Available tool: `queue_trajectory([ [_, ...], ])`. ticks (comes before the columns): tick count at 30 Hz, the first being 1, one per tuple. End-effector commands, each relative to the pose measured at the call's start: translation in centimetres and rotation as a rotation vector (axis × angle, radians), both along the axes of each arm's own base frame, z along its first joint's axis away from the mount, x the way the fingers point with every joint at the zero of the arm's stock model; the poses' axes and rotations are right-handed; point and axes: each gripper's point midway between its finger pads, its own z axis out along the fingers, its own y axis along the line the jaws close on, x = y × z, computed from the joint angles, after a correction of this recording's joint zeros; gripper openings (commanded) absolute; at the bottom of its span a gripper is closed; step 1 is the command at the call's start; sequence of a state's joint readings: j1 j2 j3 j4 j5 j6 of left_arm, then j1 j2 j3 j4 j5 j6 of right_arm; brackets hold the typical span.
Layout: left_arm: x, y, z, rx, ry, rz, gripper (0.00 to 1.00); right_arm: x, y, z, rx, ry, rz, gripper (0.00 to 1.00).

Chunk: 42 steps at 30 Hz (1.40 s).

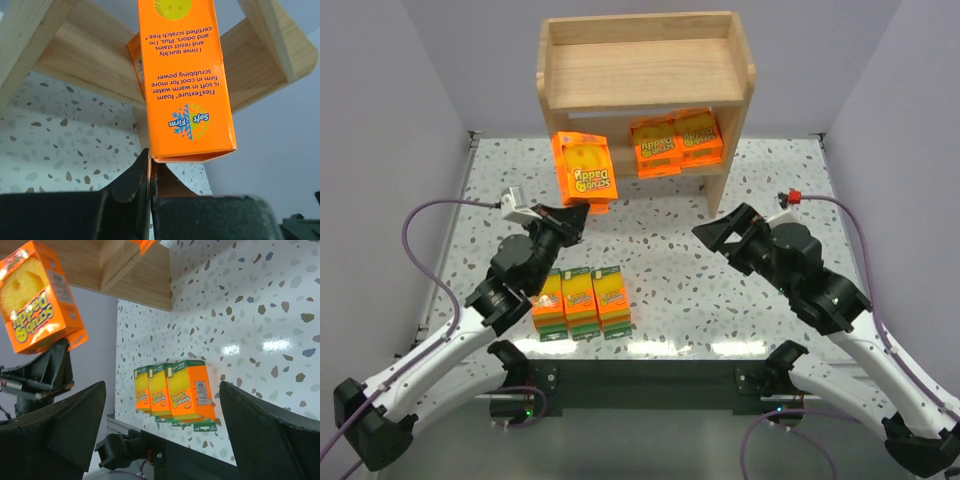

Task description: Place and organize the cleaning sponges onto the shelf

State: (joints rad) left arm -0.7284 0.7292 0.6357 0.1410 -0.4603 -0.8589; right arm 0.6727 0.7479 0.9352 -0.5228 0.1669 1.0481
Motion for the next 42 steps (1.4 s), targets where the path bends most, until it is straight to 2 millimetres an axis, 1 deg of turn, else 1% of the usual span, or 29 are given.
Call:
queue_trajectory([
  [1,1.7,-1.9,1.7,-0.116,-0.048,-0.106,0.00,-0.4,-1.5,0.4,-0.038,-0.023,-0.032,0.99],
  [2,2.2,-2.0,1.4,-0.113,-0.047,-0.109,0.00,-0.7,-1.9,0.4,-0.044,-0.025,-0.035,0.99],
  [3,2.2,-2.4,1.8,-0.120,-0.056,-0.136,0.00,-0.9,-2.1,0.6,-0.045,-0.031,-0.038,0.99],
  [4,2.7,-2.2,2.2,-0.132,-0.069,-0.134,0.00,-1.0,-2.4,0.7,-0.048,-0.038,-0.045,0.99],
  [5,3.2,-2.6,1.8,-0.130,-0.060,-0.145,0.00,-1.3,-2.7,0.7,-0.047,-0.041,-0.049,0.99],
  [6,3.2,-3.1,2.1,-0.136,-0.064,-0.173,0.00,-1.4,-2.8,0.7,-0.049,-0.043,-0.053,0.99],
  [7,3.6,-2.9,2.4,-0.152,-0.073,-0.173,0.00,-1.4,-3.0,0.7,-0.053,-0.045,-0.054,0.99],
  [8,4.3,-3.1,1.7,-0.151,-0.052,-0.176,0.00,-1.5,-3.2,0.6,-0.058,-0.046,-0.059,0.99],
  [9,4.4,-3.4,1.4,-0.172,-0.035,-0.201,0.00,-1.5,-3.2,0.6,-0.060,-0.045,-0.060,0.99],
  [10,5.0,-2.8,1.5,-0.192,-0.042,-0.190,0.00,-1.5,-3.3,0.5,-0.067,-0.044,-0.061,0.99],
  [12,5.8,-2.8,0.5,-0.230,-0.010,-0.204,0.00,-1.6,-3.5,0.2,-0.077,-0.039,-0.063,0.99],
  [13,6.4,-2.3,0.4,-0.241,-0.011,-0.204,0.00,-1.6,-3.5,0.2,-0.082,-0.040,-0.063,0.99],
  [14,7.0,-2.4,-0.5,-0.242,0.013,-0.209,0.00,-1.7,-3.5,0.1,-0.083,-0.037,-0.062,0.99],
  [15,7.2,-2.7,-0.4,-0.252,0.021,-0.226,0.00,-1.7,-3.6,0.1,-0.085,-0.038,-0.065,0.99],
  [16,7.7,-2.4,-0.5,-0.254,0.027,-0.218,0.00,-1.7,-3.6,0.1,-0.086,-0.039,-0.063,0.99],
  [20,9.7,-2.7,-1.0,-0.269,0.056,-0.239,0.00,-1.7,-3.8,-0.1,-0.092,-0.035,-0.069,0.99],
  [21,10.1,-2.6,-1.1,-0.274,0.070,-0.239,0.00,-1.8,-3.8,-0.1,-0.093,-0.036,-0.068,0.99],
  [22,10.7,-2.7,-1.9,-0.277,0.093,-0.240,0.00,-1.7,-3.8,-0.1,-0.093,-0.036,-0.070,0.99],
  [24,11.2,-2.4,-1.9,-0.308,0.104,-0.240,0.00,-1.7,-3.9,-0.2,-0.096,-0.036,-0.071,0.99],
  [30,12.9,-1.8,-2.8,-0.339,0.151,-0.221,0.01,-1.7,-3.8,-0.4,-0.098,-0.033,-0.066,0.99],
  [32,13.3,-1.6,-3.3,-0.356,0.172,-0.214,0.11,-1.7,-3.8,-0.4,-0.101,-0.033,-0.063,0.99],
  [33,13.4,-1.5,-3.2,-0.362,0.167,-0.214,0.20,-1.8,-3.7,-0.3,-0.098,-0.035,-0.060,0.99],
  [36,13.6,-1.3,-3.4,-0.372,0.176,-0.204,0.32,-1.8,-3.7,-0.5,-0.103,-0.035,-0.057,0.99],
  [41,13.5,-1.0,-4.0,-0.406,0.210,-0.187,0.45,-1.8,-3.7,-0.7,-0.106,-0.032,-0.057,0.99],
  [42,13.5,-0.9,-4.6,-0.412,0.233,-0.178,0.52,-1.8,-3.7,-0.7,-0.107,-0.032,-0.056,0.99],
])
